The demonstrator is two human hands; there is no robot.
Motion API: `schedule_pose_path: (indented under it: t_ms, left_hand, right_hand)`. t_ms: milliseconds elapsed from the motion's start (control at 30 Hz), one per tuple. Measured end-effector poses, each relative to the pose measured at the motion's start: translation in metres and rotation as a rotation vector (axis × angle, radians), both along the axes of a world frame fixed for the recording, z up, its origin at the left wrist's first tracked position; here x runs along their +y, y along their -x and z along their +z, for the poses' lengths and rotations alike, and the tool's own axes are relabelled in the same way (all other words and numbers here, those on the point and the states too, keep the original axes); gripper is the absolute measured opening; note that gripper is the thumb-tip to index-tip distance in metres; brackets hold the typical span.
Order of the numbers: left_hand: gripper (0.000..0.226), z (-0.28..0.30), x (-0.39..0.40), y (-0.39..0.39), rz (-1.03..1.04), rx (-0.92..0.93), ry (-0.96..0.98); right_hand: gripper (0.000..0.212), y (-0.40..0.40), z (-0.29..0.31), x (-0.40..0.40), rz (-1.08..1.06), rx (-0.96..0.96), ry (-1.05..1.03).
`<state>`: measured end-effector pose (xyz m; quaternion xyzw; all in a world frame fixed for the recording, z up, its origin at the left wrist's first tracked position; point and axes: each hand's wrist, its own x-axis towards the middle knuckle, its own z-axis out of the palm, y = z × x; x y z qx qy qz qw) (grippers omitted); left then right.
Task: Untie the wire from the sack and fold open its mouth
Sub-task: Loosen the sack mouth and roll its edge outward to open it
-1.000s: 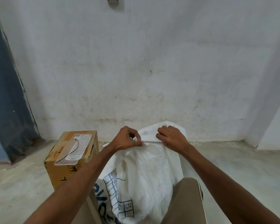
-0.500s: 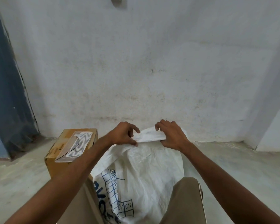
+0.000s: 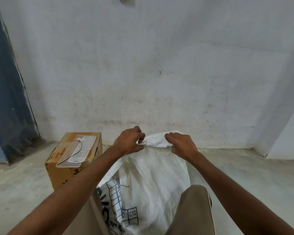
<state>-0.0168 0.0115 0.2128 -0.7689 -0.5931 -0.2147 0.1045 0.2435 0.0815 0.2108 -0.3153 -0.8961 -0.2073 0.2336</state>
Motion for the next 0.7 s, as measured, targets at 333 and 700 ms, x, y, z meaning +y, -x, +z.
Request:
schedule_pose_path:
  t_ms: [333, 700]
  left_hand:
    - [0.03, -0.035, 0.005, -0.01, -0.191, 0.181, -0.295]
    - [0.033, -0.048, -0.004, 0.029, -0.091, -0.399, 0.33]
  right_hand:
    - [0.068, 0.007, 0.008, 0.002, 0.057, -0.016, 0.551]
    - [0.031, -0.001, -0.017, 0.003, 0.044, -0.046, 0.011]
